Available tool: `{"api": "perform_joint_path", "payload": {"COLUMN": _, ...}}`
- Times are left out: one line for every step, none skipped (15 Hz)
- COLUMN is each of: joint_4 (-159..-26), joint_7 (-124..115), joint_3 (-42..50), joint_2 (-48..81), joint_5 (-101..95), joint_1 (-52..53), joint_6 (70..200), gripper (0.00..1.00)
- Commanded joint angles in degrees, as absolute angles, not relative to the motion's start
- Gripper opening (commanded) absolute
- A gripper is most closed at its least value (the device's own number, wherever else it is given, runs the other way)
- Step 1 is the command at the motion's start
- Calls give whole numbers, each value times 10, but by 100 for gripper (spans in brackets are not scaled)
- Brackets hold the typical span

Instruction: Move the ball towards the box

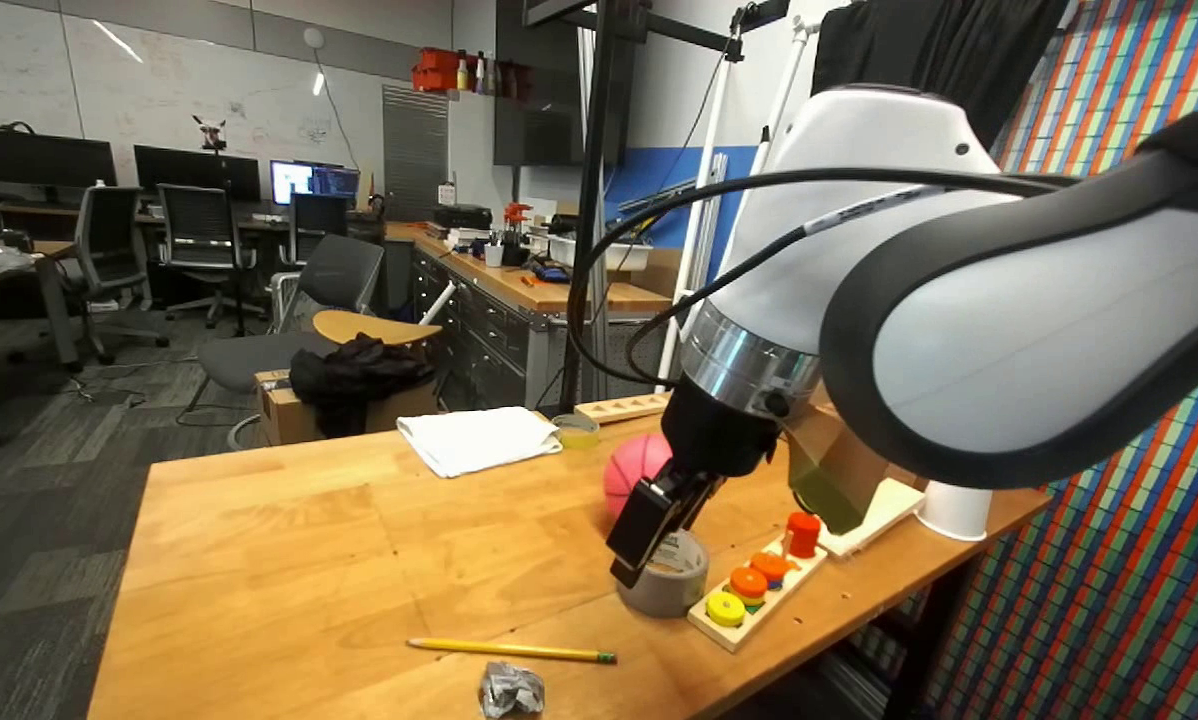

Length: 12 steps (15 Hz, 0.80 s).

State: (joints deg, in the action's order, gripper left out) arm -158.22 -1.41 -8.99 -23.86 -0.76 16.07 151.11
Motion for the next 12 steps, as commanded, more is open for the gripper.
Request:
{"api": "perform_joint_path", "payload": {"joint_4": -1553, "joint_7": 33, "joint_3": -79, "joint_2": -189, "joint_5": 22, "joint_1": 174, "joint_6": 1534, "gripper": 100}}
{"api": "perform_joint_path", "payload": {"joint_4": -1541, "joint_7": 45, "joint_3": -79, "joint_2": -175, "joint_5": 31, "joint_1": 181, "joint_6": 1535, "gripper": 100}}
{"api": "perform_joint_path", "payload": {"joint_4": -1528, "joint_7": 57, "joint_3": -82, "joint_2": -164, "joint_5": 39, "joint_1": 188, "joint_6": 1533, "gripper": 100}}
{"api": "perform_joint_path", "payload": {"joint_4": -1514, "joint_7": 63, "joint_3": -88, "joint_2": -150, "joint_5": 44, "joint_1": 194, "joint_6": 1532, "gripper": 100}}
{"api": "perform_joint_path", "payload": {"joint_4": -1499, "joint_7": 74, "joint_3": -92, "joint_2": -139, "joint_5": 52, "joint_1": 203, "joint_6": 1529, "gripper": 100}}
{"api": "perform_joint_path", "payload": {"joint_4": -1483, "joint_7": 86, "joint_3": -95, "joint_2": -128, "joint_5": 64, "joint_1": 213, "joint_6": 1528, "gripper": 100}}
{"api": "perform_joint_path", "payload": {"joint_4": -1467, "joint_7": 96, "joint_3": -100, "joint_2": -114, "joint_5": 72, "joint_1": 220, "joint_6": 1528, "gripper": 100}}
{"api": "perform_joint_path", "payload": {"joint_4": -1451, "joint_7": 107, "joint_3": -105, "joint_2": -102, "joint_5": 80, "joint_1": 226, "joint_6": 1526, "gripper": 100}}
{"api": "perform_joint_path", "payload": {"joint_4": -1434, "joint_7": 116, "joint_3": -109, "joint_2": -91, "joint_5": 86, "joint_1": 229, "joint_6": 1522, "gripper": 100}}
{"api": "perform_joint_path", "payload": {"joint_4": -1418, "joint_7": 123, "joint_3": -114, "joint_2": -76, "joint_5": 89, "joint_1": 229, "joint_6": 1521, "gripper": 100}}
{"api": "perform_joint_path", "payload": {"joint_4": -1403, "joint_7": 129, "joint_3": -118, "joint_2": -63, "joint_5": 91, "joint_1": 228, "joint_6": 1518, "gripper": 100}}
{"api": "perform_joint_path", "payload": {"joint_4": -1387, "joint_7": 136, "joint_3": -122, "joint_2": -50, "joint_5": 92, "joint_1": 225, "joint_6": 1514, "gripper": 100}}
